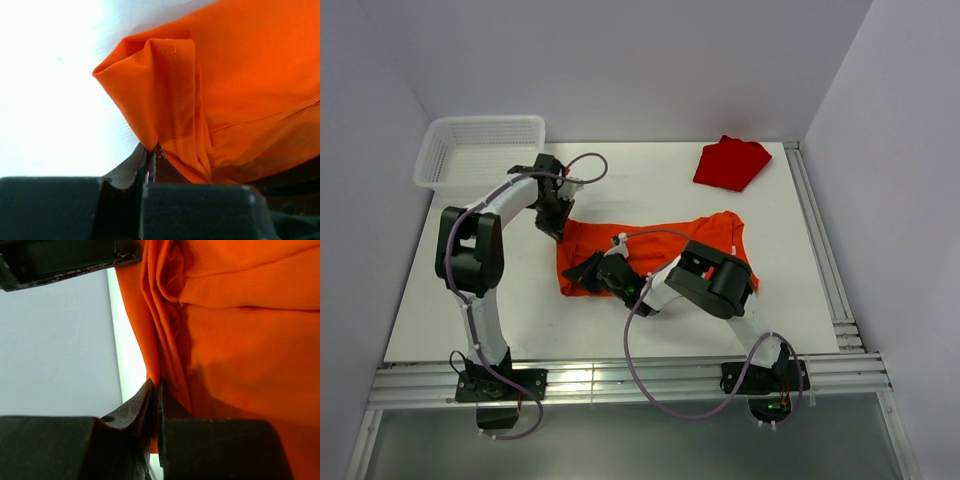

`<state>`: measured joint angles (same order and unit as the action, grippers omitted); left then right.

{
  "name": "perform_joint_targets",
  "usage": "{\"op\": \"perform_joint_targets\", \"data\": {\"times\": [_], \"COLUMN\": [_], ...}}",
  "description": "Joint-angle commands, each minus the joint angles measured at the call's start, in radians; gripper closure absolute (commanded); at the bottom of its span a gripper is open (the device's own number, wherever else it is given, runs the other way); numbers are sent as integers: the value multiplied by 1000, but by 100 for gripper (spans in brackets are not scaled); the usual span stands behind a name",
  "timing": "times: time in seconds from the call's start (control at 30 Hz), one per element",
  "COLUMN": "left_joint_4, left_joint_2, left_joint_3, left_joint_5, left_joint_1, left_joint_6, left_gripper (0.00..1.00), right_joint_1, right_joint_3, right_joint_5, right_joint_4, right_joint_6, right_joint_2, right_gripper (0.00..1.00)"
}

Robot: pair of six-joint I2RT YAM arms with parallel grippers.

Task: Roll the t-shirts
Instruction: Roll the tshirt

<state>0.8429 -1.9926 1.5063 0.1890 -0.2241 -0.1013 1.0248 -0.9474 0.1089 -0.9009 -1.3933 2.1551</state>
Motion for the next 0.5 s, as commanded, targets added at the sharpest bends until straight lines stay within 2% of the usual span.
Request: {"op": "perform_joint_targets", "data": {"times": [0.0, 0.13, 0.3, 0.47], "left_joint_4": [41, 71, 71, 61], "left_joint_2": [-14, -51, -92, -121], "left_joint_3": [93, 120, 129, 124], "left_joint_5": [-184, -299, -373, -424], "left_joint_1": [-26, -64, -129, -181], "left_joint_6": [-38, -32, -14, 12], "left_gripper": [100, 100, 100, 100], "right_joint_1": [21, 35, 41, 50], "right_joint_3": [-53, -77, -60, -48], "right_joint_5": [-23, -25, -3, 17], "right_joint_4": [17, 14, 19, 57], "right_joint_6": [16, 7, -13, 0], "right_joint_2": [34, 60, 60, 38], "right_gripper": [100, 100, 100, 86]}}
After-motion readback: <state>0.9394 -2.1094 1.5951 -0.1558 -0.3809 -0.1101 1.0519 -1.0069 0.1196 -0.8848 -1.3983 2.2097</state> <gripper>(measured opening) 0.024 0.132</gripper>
